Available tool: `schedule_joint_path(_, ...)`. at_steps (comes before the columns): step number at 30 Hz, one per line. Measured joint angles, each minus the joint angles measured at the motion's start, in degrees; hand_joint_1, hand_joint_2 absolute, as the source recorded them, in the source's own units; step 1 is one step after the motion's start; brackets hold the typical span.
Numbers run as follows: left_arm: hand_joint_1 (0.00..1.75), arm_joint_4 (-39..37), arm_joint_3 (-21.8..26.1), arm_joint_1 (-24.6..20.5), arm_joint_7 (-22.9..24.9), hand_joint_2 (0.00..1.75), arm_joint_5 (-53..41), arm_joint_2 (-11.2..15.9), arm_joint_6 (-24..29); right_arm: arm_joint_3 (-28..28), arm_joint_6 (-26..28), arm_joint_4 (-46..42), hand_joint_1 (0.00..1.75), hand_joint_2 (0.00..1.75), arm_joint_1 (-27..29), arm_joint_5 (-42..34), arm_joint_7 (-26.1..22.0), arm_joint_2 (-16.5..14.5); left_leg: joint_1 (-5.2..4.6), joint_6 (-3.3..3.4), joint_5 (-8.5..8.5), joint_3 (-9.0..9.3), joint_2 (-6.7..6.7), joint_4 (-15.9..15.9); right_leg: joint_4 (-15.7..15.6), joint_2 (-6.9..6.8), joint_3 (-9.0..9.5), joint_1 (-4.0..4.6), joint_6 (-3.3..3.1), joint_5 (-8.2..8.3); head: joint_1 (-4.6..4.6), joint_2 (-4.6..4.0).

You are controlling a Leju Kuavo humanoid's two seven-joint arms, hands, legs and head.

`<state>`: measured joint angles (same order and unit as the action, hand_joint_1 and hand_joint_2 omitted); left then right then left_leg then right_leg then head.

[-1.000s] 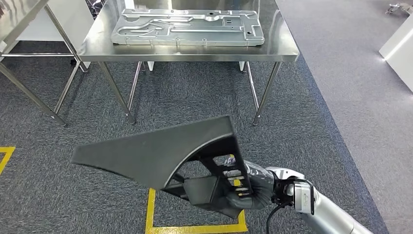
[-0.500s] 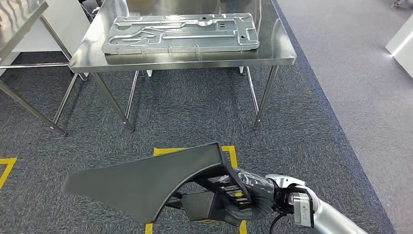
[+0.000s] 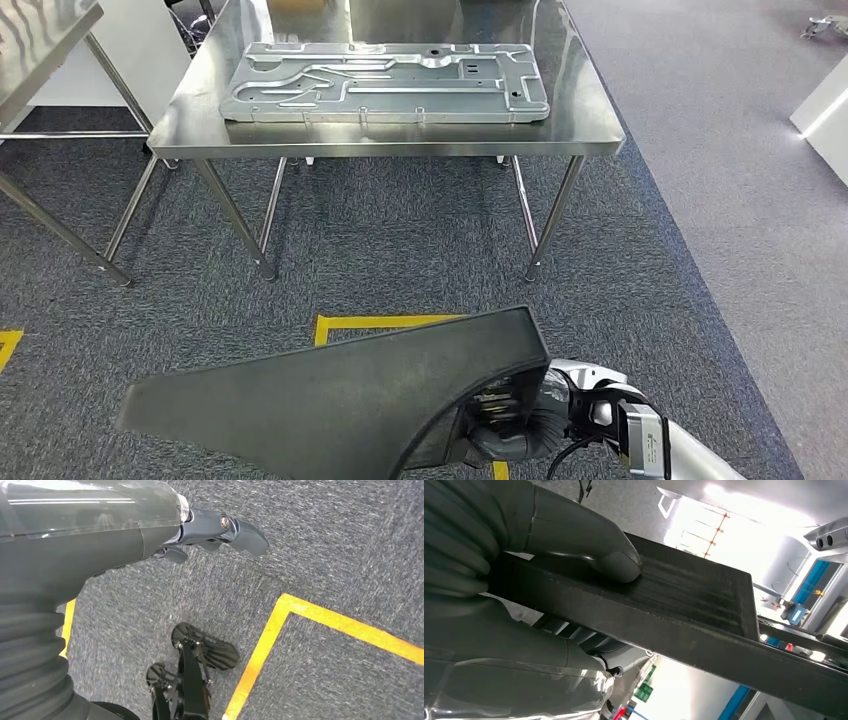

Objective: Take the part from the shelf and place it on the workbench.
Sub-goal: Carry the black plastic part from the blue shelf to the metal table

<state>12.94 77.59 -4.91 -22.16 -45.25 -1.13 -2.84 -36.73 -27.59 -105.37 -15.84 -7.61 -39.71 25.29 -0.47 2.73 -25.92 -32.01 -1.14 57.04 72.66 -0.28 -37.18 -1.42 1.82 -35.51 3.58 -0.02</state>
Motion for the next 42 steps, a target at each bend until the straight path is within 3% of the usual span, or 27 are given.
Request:
schedule_joint_path(1,0.00,0.00,0.02,0.02,0.00,1.75,0.08,-0.01,-0.01,0.20,-0.03,-0.17,1.75,1.75,-0.09,-0.23,-0.01,0.00,0.01,-0.07,-0.28,0.24,-0.04,0.03,0.80,-0.01,-1.14,-0.08,0.18,0.38,0.01,0.00)
schedule_joint_path(2,0.00,-0.01,0.03,0.05,0.00,1.75,0.15,-0.03,-0.02,0.44,-0.02,-0.40,1.75,1.75,-0.30,-0.55,-0.02,0.00,0.04,-0.18,-0.58,0.59,-0.07,0.06,-0.42,-0.03,-1.28,-0.18,0.27,1.97,0.01,0.00)
schedule_joint_path(4,0.00,-0.01,0.05,0.03,-0.02,1.75,0.18,-0.07,-0.09,0.90,0.12,-0.87,1.75,1.75,-0.99,-1.28,-0.01,-0.01,0.12,-0.58,-1.32,1.40,-0.09,0.14,-7.35,-0.22,0.91,-0.35,0.16,7.09,0.00,0.00)
schedule_joint_path(6,0.00,-0.01,0.06,-0.13,-0.09,1.75,0.18,-0.08,-0.16,1.20,0.31,-1.16,1.75,1.75,-1.80,-1.71,0.03,-0.04,0.07,-1.26,-1.99,1.79,-0.07,0.30,-12.73,-0.60,2.65,-0.08,-0.41,8.92,-0.01,0.00)
schedule_joint_path(9,0.00,0.00,0.14,-0.28,-0.11,1.75,0.17,-0.02,-0.20,1.67,0.43,-1.61,1.75,1.75,-2.50,-1.91,0.13,-0.07,-0.02,-2.48,-2.46,2.04,0.13,0.86,-13.67,-0.61,3.09,0.17,-1.63,8.92,0.01,0.00)
schedule_joint_path(11,0.00,-0.01,0.25,-0.47,-0.11,1.75,0.17,0.01,-0.21,1.92,0.50,-1.93,1.75,1.75,-2.97,-1.97,0.20,-0.01,0.13,-3.17,-3.27,1.48,0.35,2.84,-13.88,-0.65,3.85,0.14,-2.35,8.77,0.00,0.00)
schedule_joint_path(13,0.00,-0.01,0.37,-0.67,-0.12,1.75,0.17,0.02,-0.22,1.98,0.61,-2.18,1.75,1.75,-3.39,-2.06,0.35,0.09,0.33,-3.75,-5.74,-1.75,0.56,8.63,-14.04,-0.78,4.52,0.20,-2.90,8.31,0.00,0.00)
schedule_joint_path(15,0.00,0.00,0.49,-0.61,-0.11,1.75,0.17,0.02,-0.21,1.98,0.66,-2.24,1.75,1.75,-3.52,-2.13,0.48,0.13,0.42,-4.06,-8.21,-6.42,0.63,15.58,-14.03,-0.73,4.97,0.35,-3.13,7.73,0.01,0.00)
schedule_joint_path(16,0.00,0.00,0.54,-0.53,-0.11,1.75,0.17,0.02,-0.21,1.98,0.67,-2.24,1.75,1.75,-3.52,-2.15,0.51,0.13,0.44,-3.98,-8.19,-7.97,0.63,17.14,-14.02,-0.66,5.32,0.42,-3.14,7.40,0.01,0.00)
schedule_joint_path(17,0.00,-0.01,0.58,-0.45,-0.11,1.75,0.17,0.02,-0.21,1.98,0.69,-2.24,1.75,1.75,-3.52,-2.16,0.52,0.13,0.45,-3.77,-6.96,-8.45,0.63,16.53,-14.02,-0.60,5.76,0.50,-3.13,7.04,0.01,0.00)
schedule_joint_path(19,0.00,-0.01,0.68,-0.41,-0.09,1.75,0.17,0.05,-0.19,1.98,0.84,-2.28,1.75,1.75,-3.59,-2.18,0.51,0.13,0.28,-2.86,-1.75,-6.67,0.61,9.75,-14.09,-0.54,6.89,0.62,-3.03,6.20,0.00,0.00)
schedule_joint_path(21,0.00,-0.01,0.80,-0.45,-0.02,1.75,0.16,0.24,-0.14,1.93,1.15,-2.43,1.75,1.75,-3.85,-2.22,0.33,0.13,-0.26,-2.00,1.08,-4.75,0.51,3.48,-14.22,-0.48,7.61,0.64,-2.71,5.56,0.00,0.00)
schedule_joint_path(23,0.00,-0.01,0.85,-0.41,0.04,1.75,0.16,0.43,-0.10,1.86,1.43,-2.88,1.75,1.75,-4.15,-2.47,0.09,0.13,-0.75,-1.35,1.02,-4.28,0.42,1.59,-14.30,-0.33,7.92,0.54,-2.04,5.50,0.01,0.00)
schedule_joint_path(26,0.00,-0.02,0.87,-0.41,-0.11,1.75,0.27,0.51,-0.16,1.77,1.92,-4.13,1.75,1.75,-5.11,-3.53,-0.09,0.11,-0.38,-0.49,1.50,-2.29,0.29,0.16,-12.68,-0.17,8.19,0.49,-1.12,5.36,0.01,0.00)
schedule_joint_path(27,0.00,-0.02,0.88,-0.50,-0.21,1.75,0.31,0.50,-0.20,1.73,2.27,-4.43,1.75,1.75,-5.74,-4.16,-0.17,0.00,-0.16,-0.30,1.48,-1.56,0.26,-0.16,-10.73,-0.11,7.29,0.47,-0.97,4.62,0.00,0.00)
schedule_joint_path(29,0.00,-0.02,0.88,-0.67,-0.44,1.75,0.32,0.45,-0.36,1.67,3.23,-4.62,1.75,1.75,-6.81,-5.65,-0.29,-0.35,-0.01,-0.07,1.06,-0.83,0.29,-0.37,-4.50,0.00,3.47,0.30,-0.60,2.13,0.01,0.00)
schedule_joint_path(31,0.00,-0.02,0.88,-0.66,-0.69,1.75,0.30,0.42,-0.51,1.61,4.40,-4.60,1.75,1.75,-7.37,-7.19,-0.33,-0.60,0.06,-0.15,0.38,-0.15,0.24,-0.34,0.22,0.02,-0.44,-0.02,-0.11,0.36,0.01,0.00)
schedule_joint_path(32,0.00,-0.02,0.88,-0.60,-0.80,1.75,0.29,0.40,-0.54,1.59,5.02,-4.56,1.75,1.75,-7.68,-7.98,-0.33,-0.63,0.14,-0.29,-0.04,0.32,0.21,-0.30,0.16,0.01,-1.33,-0.19,0.14,0.96,0.01,0.00)
schedule_joint_path(33,0.00,-0.02,0.88,-0.54,-0.90,1.75,0.30,0.38,-0.55,1.56,5.67,-4.51,1.75,1.75,-8.05,-8.81,-0.33,-0.63,0.27,-0.48,-0.52,0.88,0.18,-0.20,-1.78,-0.02,-1.31,-0.35,0.34,2.79,0.01,0.00)
schedule_joint_path(35,0.00,-0.02,0.89,-0.52,-1.01,1.75,0.32,0.39,-0.49,1.54,6.81,-4.39,1.75,1.75,-8.77,-10.21,-0.33,-0.63,0.52,-1.09,-1.66,2.04,0.15,0.12,-8.70,-0.25,0.37,-0.50,0.59,8.03,0.01,0.00)
schedule_joint_path(37,0.00,-0.02,0.89,-0.58,-1.07,1.75,0.32,0.48,-0.41,1.56,7.92,-4.23,1.75,1.75,-9.02,-11.03,-0.33,-0.67,0.55,-1.95,-2.63,2.46,0.20,0.45,-12.84,-0.58,1.39,-0.26,-0.05,9.95,0.00,0.00)
schedule_joint_path(40,0.00,-0.01,0.88,-0.53,-1.08,1.75,0.22,0.62,-0.39,2.14,8.94,-4.31,1.75,1.75,-8.22,-11.61,-0.33,-0.70,0.56,-3.14,-3.37,2.78,0.48,1.11,-13.24,-0.48,1.92,-0.06,-1.58,9.77,0.00,0.00)
schedule_joint_path(42,0.00,-0.01,0.87,-0.68,-1.05,1.75,0.13,0.68,-0.28,3.54,8.01,-4.93,1.75,1.75,-6.82,-11.57,-0.39,-0.67,0.75,-3.72,-4.21,1.93,0.65,3.76,-13.45,-0.56,2.90,-0.09,-2.30,9.25,0.00,0.00)
